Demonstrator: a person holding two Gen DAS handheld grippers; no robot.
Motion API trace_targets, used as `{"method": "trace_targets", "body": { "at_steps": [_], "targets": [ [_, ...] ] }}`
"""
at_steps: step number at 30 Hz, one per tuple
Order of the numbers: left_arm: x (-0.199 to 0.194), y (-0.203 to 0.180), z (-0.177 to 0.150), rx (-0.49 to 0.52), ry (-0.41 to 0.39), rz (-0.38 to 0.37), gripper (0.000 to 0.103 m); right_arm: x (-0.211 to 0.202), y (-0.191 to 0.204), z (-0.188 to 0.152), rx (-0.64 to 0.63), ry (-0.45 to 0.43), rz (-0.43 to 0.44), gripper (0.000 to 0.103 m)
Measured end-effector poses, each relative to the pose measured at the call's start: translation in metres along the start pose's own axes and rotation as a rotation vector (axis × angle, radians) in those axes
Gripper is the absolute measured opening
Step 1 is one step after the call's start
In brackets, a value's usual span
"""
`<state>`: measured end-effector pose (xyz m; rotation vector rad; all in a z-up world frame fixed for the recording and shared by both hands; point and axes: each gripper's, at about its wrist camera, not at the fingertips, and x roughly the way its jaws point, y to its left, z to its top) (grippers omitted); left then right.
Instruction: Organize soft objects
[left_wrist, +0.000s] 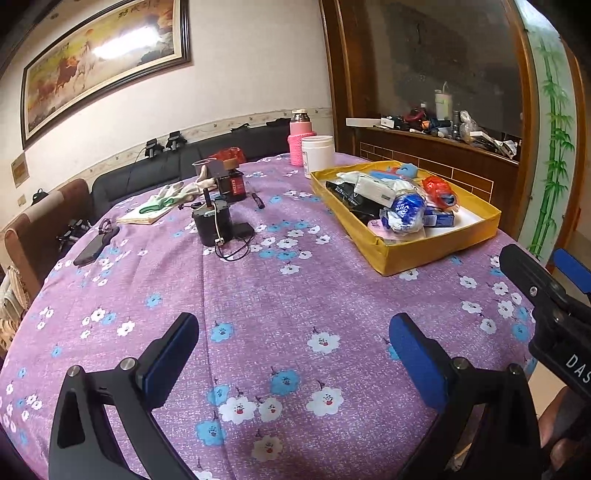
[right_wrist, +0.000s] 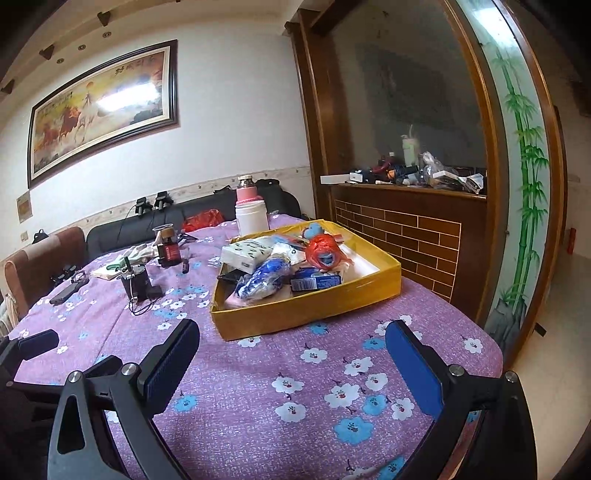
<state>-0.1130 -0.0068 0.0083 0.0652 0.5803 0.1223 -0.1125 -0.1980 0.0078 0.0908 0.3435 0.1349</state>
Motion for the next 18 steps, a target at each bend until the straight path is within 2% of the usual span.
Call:
{"method": "trace_targets", "body": {
  "at_steps": [18],
  "targets": [
    [-0.0014, -0.0028, -0.0008, 0.019, -0.003, 0.006, 0.103, 0.0017, -0.0018, -0.0018, 0.000, 0.005, -0.002, 0.102]
  ]
}}
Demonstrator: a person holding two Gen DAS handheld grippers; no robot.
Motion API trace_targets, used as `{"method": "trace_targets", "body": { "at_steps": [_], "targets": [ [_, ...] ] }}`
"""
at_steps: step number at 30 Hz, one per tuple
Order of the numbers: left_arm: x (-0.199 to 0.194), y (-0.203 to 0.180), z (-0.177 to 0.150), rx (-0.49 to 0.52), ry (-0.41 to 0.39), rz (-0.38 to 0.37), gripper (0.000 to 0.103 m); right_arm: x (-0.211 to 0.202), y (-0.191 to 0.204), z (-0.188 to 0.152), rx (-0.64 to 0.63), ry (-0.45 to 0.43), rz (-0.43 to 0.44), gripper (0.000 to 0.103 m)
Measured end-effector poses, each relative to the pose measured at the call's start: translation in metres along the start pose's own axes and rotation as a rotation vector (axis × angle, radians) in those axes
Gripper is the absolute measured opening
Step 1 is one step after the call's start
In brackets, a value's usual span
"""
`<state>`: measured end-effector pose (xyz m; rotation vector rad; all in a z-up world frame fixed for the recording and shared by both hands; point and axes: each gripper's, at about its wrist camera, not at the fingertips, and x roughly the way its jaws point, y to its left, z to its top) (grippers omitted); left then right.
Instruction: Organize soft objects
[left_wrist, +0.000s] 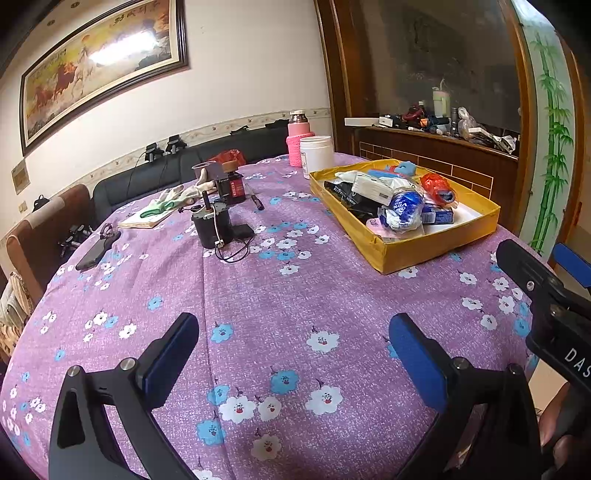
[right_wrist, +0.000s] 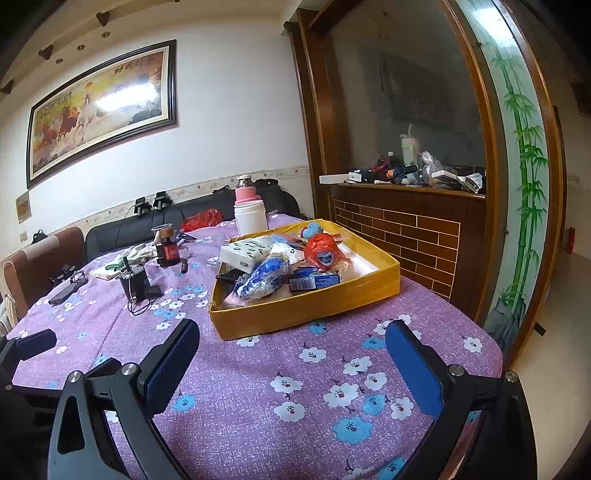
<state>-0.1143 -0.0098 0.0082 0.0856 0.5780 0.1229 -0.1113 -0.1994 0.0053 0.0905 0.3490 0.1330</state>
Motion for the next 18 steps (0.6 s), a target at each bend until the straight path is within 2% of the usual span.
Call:
{"method": "trace_targets", "body": {
  "at_steps": [18],
  "targets": [
    [-0.0056, -0.0021, 0.0000, 0.023, -0.016, -0.005, 0.103, -0.0012, 0.0007, -0.0007, 0.006, 0.001, -0.006, 0.102]
  ]
}}
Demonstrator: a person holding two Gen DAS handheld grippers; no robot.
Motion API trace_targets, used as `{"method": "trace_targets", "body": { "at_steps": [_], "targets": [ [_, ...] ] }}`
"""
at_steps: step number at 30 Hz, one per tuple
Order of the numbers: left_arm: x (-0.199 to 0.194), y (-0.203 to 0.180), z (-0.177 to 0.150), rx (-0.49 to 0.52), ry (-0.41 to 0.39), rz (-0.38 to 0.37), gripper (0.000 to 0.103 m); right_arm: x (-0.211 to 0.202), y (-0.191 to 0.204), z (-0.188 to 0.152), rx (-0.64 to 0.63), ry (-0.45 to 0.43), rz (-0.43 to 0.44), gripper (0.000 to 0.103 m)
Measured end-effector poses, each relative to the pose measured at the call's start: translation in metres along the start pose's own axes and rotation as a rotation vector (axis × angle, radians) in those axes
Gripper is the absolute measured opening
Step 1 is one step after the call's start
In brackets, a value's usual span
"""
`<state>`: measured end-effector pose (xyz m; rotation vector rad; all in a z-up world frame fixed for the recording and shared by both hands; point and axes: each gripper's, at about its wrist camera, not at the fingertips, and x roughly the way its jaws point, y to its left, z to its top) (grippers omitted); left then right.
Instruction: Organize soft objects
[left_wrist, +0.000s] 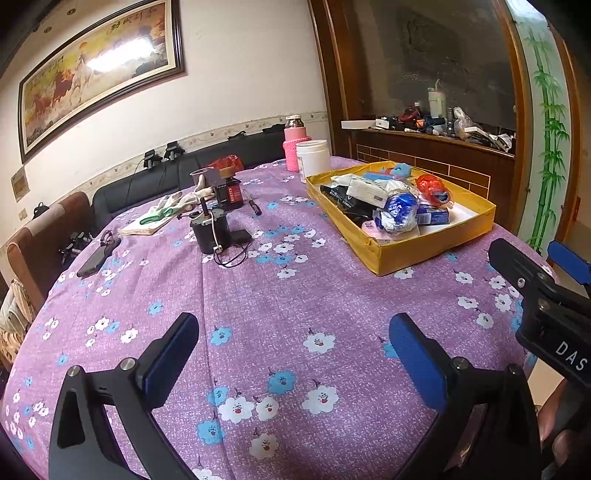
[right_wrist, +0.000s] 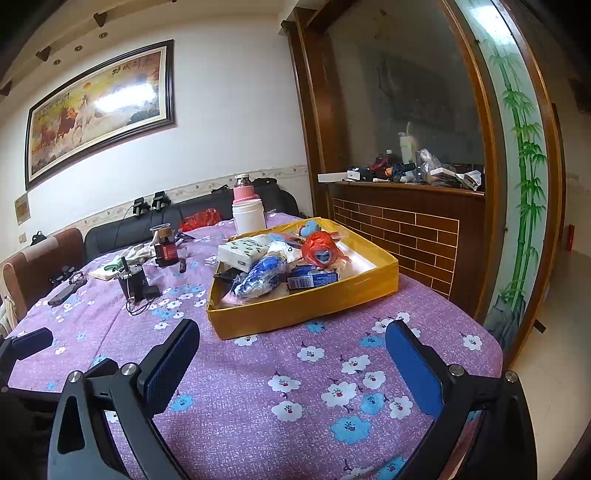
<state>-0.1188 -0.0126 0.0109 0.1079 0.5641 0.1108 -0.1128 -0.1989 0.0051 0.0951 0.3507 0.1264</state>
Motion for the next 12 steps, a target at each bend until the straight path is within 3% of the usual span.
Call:
{"method": "trace_targets", "body": {
  "at_steps": [3, 6, 12],
  "targets": [
    [0.0006, -0.0012, 0.0002, 0.011, 0.008, -0.018, 0.103, -0.0005, -0.0004, -0.0001, 0.000, -0.001, 0.001, 0.102],
    [0.0031, -0.0034, -0.0009, 0.020, 0.036, -0.087, 0.103, -0.0001, -0.0007, -0.0004, 0.002, -0.003, 0.000, 0.102],
    [-0.0019, -0.0088, -0.0038, 0.043, 0.025, -0.049, 0.103, -0.0012, -0.0024, -0.0005, 0.012, -0.007, -0.002, 0.102]
  ]
}}
